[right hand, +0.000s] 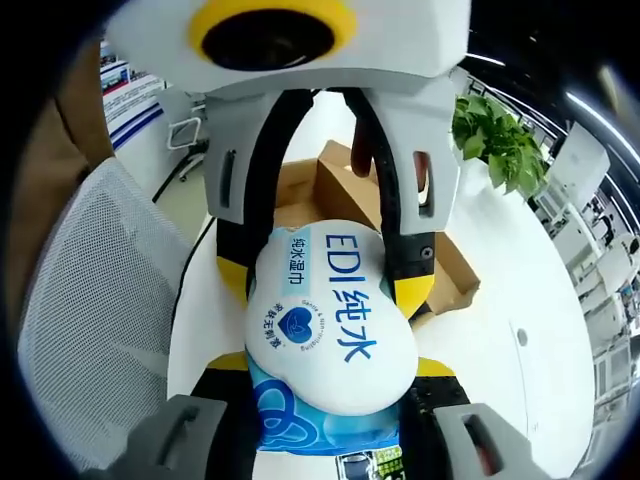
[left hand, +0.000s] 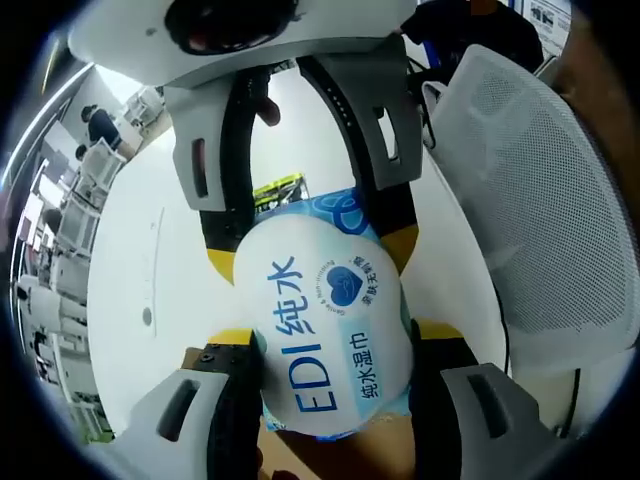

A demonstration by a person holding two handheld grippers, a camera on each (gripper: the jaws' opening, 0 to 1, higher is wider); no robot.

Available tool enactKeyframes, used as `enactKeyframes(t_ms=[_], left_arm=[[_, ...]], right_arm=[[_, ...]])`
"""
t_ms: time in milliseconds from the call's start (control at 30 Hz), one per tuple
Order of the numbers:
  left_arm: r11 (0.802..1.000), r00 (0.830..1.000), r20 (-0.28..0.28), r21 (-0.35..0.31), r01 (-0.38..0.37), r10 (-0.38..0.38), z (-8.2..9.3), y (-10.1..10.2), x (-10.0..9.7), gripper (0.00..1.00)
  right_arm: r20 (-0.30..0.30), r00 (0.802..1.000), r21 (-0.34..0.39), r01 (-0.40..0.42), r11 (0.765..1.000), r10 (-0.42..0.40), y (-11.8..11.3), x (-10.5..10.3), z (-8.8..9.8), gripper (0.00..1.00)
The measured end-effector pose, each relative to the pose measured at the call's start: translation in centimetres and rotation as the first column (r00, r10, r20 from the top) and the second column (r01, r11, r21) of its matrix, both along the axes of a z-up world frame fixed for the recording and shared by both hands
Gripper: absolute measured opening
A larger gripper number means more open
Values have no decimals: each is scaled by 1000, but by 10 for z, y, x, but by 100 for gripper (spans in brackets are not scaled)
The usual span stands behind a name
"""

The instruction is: Operate the shoe box by opening the lid, removing the specified soft item, and placing it in the target area until the item is outside and the box remains undamaged.

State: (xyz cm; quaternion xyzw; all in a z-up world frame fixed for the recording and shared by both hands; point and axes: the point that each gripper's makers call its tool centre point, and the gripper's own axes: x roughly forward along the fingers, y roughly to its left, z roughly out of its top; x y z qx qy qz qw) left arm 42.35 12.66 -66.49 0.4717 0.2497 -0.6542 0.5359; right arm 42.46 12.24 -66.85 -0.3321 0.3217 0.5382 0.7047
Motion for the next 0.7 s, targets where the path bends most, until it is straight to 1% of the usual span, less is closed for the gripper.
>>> enactKeyframes(t_ms=[100, 233, 467, 700], left_arm=[[1000, 1000, -2, 0, 12, -12, 2, -8, 1, 58], [999, 999, 7, 6, 37, -37, 4, -25, 6, 58], [998, 997, 17, 6, 70, -70, 7, -51, 9, 58], [996, 996, 20, 0, 90, -90, 7, -73, 12, 58]], right_arm=[[0, 1000, 6, 11, 1000, -11, -8, 2, 1, 52], [6, 999, 11, 35, 999, -35, -23, 5, 3, 52], [12, 998, 14, 66, 998, -66, -53, 10, 5, 52], [11, 996, 6, 84, 996, -84, -73, 13, 6, 52]])
